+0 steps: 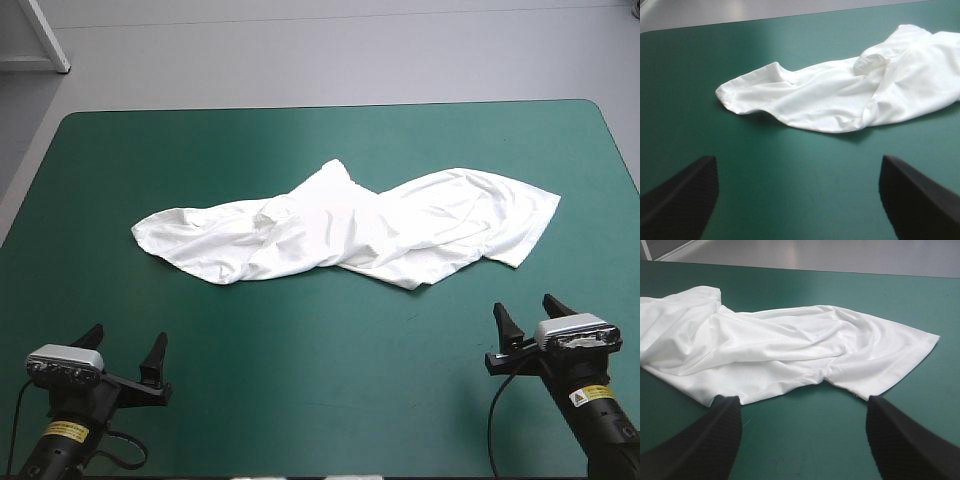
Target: Fold the cloth
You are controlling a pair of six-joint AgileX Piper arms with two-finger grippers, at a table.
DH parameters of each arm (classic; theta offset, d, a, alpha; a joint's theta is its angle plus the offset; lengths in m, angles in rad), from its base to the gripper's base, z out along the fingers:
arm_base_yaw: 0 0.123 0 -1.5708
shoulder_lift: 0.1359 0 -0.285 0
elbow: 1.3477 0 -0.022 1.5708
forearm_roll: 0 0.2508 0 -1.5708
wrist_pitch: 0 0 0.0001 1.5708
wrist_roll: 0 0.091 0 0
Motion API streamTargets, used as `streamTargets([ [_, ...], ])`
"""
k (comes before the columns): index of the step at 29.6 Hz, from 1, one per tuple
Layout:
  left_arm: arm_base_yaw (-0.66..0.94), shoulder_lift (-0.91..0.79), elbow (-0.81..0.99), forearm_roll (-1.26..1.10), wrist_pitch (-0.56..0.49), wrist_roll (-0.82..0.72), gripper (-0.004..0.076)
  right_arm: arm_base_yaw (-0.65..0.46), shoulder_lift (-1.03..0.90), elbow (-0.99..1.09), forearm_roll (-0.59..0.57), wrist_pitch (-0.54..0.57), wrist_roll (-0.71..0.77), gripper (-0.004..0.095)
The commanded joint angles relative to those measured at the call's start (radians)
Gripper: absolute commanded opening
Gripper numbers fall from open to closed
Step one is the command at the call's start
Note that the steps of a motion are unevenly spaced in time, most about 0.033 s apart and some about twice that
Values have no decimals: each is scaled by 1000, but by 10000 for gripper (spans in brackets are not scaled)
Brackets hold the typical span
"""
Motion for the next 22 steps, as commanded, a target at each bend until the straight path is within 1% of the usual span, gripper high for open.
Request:
streamTargets([
  [1,-5,16,-31,-14,-74,-7,629,-1,8,-38,0,-64,-10,648],
  [10,-5,16,-31,-14,-74,-7,629,-1,8,-38,-9,-8,-14,648],
  [22,-5,16,-31,-14,-72,-7,629,-1,8,-44,-5,-8,-12,648],
])
